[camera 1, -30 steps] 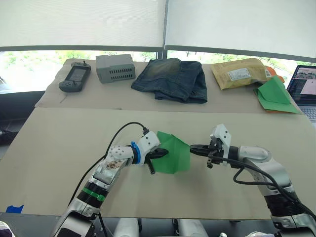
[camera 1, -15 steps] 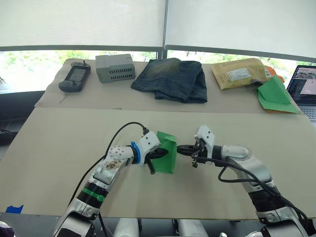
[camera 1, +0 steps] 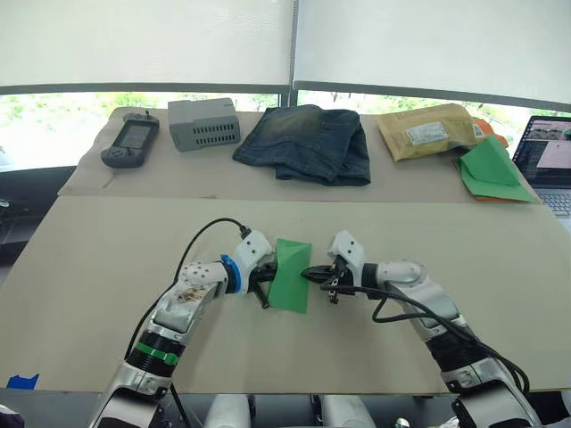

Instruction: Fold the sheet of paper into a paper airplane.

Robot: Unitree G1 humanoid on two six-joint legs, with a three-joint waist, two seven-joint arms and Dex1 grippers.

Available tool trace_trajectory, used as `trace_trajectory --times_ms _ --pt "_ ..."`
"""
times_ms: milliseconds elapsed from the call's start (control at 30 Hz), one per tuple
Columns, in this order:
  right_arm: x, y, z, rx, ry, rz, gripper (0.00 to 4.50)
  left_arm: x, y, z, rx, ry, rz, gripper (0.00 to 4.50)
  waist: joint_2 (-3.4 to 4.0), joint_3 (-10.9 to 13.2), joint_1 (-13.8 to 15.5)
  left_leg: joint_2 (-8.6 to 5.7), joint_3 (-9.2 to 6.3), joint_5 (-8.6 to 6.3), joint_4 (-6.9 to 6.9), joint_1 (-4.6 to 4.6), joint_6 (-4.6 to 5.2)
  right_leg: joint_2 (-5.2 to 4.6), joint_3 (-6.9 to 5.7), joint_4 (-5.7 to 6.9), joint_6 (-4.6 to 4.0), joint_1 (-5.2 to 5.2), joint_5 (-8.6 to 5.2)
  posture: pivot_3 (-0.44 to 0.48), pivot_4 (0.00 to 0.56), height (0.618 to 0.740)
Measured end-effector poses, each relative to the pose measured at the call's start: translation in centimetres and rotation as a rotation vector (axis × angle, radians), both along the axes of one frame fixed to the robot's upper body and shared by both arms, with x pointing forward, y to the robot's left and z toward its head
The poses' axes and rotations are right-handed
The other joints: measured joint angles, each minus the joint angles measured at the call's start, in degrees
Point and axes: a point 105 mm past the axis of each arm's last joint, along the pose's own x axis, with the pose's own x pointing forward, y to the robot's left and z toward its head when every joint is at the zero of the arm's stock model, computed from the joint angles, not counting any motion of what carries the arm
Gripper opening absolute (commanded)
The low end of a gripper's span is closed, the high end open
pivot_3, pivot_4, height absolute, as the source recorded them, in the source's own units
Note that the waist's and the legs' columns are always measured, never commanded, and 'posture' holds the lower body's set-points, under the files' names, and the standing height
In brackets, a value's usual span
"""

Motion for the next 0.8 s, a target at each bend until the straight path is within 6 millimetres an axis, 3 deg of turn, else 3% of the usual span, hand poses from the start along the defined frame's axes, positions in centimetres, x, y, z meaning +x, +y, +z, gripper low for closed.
trace_trajectory --times_ms 233,333,433,533,800 --pt "0.2 0.5 -0.2 -0.058 -0.027 0.029 0.05 -0.4 1.9 2.4 -0.077 -0.027 0.016 0.0 -0.02 0.0 -0.7 0.04 0.0 0.01 0.0 0.11 -0.02 0.0 0.0 0.02 -0.01 0.08 0.01 0.0 0.15 0.74" --pt "0.3 0.6 -0.3 -0.08 -0.038 0.032 0.05 -0.5 1.7 4.4 -0.171 -0.056 0.001 0.0 -0.03 0.0 -0.7 0.05 0.01 0.03 0.0 0.22 -0.02 0.0 0.0 0.03 0.0 0.17 0.01 0.0 0.15 0.74" --pt "0.3 0.7 -0.3 -0.089 -0.042 0.032 0.05 -0.6 1.1 5.0 -0.209 -0.063 -0.023 0.0 -0.08 -0.1 -0.7 0.05 0.01 0.04 0.0 0.27 -0.01 0.03 0.0 0.03 0.07 0.2 -0.02 0.0 0.15 0.74" --pt "0.2 0.7 -0.3 -0.09 -0.041 0.028 0.05 -0.6 0.4 4.6 -0.188 -0.054 -0.046 0.0 -0.09 -0.1 -0.7 0.05 0.0 0.04 0.0 0.27 -0.01 0.05 0.01 0.02 0.06 0.2 -0.01 0.0 0.15 0.74" --pt "-0.1 0.5 -0.1 -0.084 -0.046 -0.013 0.05 -0.5 0.2 0.0 -0.005 -0.002 -0.068 0.0 -0.09 -0.1 -0.5 0.04 0.0 0.04 -0.02 0.16 -0.01 0.06 0.02 0.0 0.02 0.12 -0.01 0.0 0.15 0.74"
